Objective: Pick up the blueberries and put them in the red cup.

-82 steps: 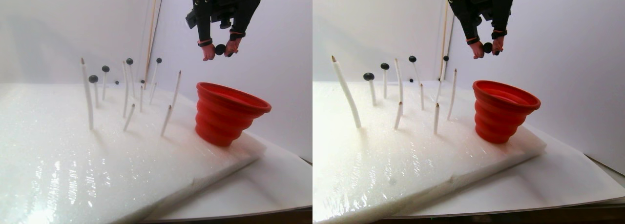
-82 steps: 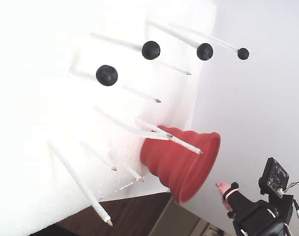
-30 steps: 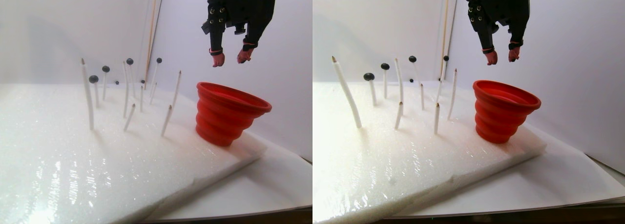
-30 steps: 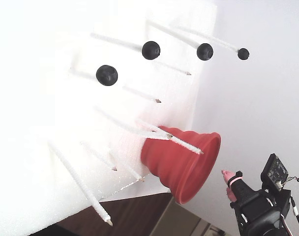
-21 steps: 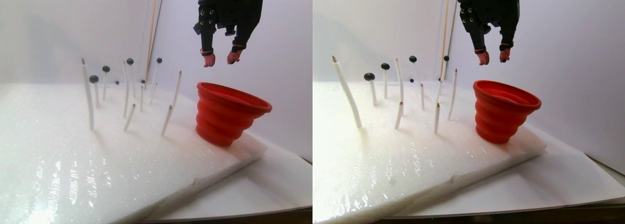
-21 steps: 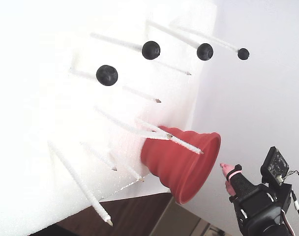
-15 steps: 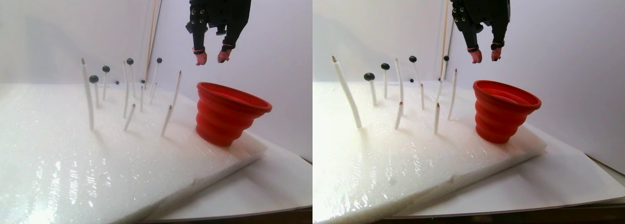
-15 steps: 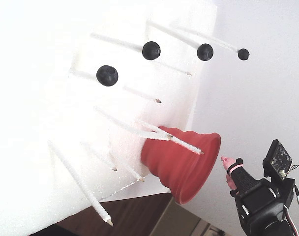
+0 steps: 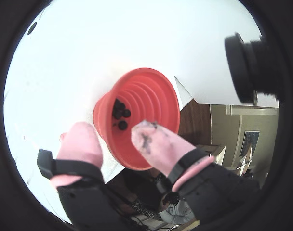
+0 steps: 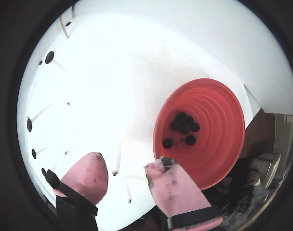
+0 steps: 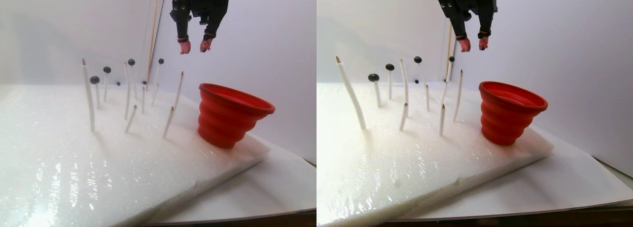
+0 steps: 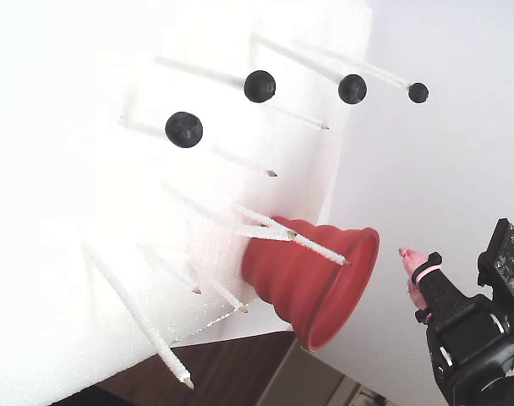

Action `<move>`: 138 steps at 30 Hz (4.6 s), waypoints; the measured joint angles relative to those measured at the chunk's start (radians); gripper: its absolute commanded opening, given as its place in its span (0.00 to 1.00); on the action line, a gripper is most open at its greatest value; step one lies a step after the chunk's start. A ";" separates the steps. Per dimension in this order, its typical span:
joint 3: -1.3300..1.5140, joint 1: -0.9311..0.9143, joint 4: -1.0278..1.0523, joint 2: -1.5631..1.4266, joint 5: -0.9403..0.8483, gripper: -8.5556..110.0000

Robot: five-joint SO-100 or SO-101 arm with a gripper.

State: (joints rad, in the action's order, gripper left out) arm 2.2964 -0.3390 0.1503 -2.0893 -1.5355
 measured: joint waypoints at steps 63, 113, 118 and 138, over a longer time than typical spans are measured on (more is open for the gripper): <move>0.089 0.316 0.018 -0.127 0.048 0.21; -0.058 0.402 -0.357 0.253 -0.055 0.23; -0.095 0.403 -0.391 0.290 -0.067 0.23; -0.138 0.417 -0.483 0.379 -0.089 0.23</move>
State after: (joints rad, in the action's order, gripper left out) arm 2.1583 0.0782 -0.3329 -1.7104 -1.6245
